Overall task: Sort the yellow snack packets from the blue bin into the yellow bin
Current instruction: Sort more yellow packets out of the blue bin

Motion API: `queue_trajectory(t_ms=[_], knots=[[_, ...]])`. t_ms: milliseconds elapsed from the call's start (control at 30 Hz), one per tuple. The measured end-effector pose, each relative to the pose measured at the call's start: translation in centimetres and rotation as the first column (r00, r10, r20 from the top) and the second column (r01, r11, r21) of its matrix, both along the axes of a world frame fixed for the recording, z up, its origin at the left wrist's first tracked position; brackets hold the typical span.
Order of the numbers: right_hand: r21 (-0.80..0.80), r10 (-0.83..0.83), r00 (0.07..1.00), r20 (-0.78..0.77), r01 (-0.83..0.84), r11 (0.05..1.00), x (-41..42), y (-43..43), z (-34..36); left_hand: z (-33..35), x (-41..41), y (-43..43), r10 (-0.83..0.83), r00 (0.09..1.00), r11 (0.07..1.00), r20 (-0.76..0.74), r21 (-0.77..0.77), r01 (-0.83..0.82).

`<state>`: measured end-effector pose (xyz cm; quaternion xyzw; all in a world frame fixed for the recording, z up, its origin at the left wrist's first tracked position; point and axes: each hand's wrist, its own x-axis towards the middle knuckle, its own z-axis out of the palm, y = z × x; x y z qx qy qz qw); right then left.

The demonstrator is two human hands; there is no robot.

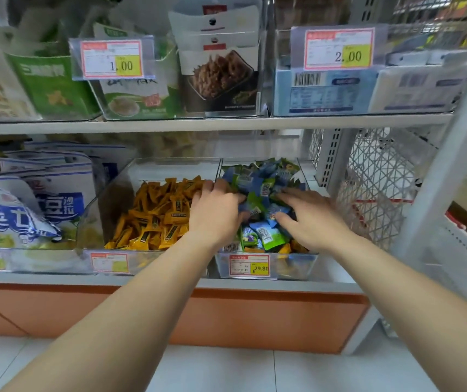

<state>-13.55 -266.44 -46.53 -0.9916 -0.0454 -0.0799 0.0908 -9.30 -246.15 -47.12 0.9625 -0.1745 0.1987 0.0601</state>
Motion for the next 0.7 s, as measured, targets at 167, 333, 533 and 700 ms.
queue_trajectory(t_ms=[167, 333, 533, 700], knots=[[0.02, -0.06, 0.994, 0.088, 0.059, 0.998, -0.5, 0.8, 0.7, 1.0, -0.3, -0.3, -0.024, 0.998, 0.998, 0.056, -0.059, 0.028], [0.092, -0.041, 0.984, 0.175, 0.025, 0.995, -1.6, 2.3, 2.2, 0.8, -1.4, 1.4, -0.102, 0.995, 0.99, 0.001, -0.101, 0.101], [0.168, 0.033, 0.972, 0.232, -0.074, 0.983, -1.8, 5.4, 3.3, 1.7, -4.0, 6.0, -0.17, 0.984, 0.973, -0.05, -0.165, 0.16], [0.231, 0.242, 0.95, 0.199, -0.286, 0.93, -1.4, 11.6, 3.2, 0.8, -5.8, 15.4, 0.038, 0.998, 0.968, -0.056, -0.246, -0.051]])
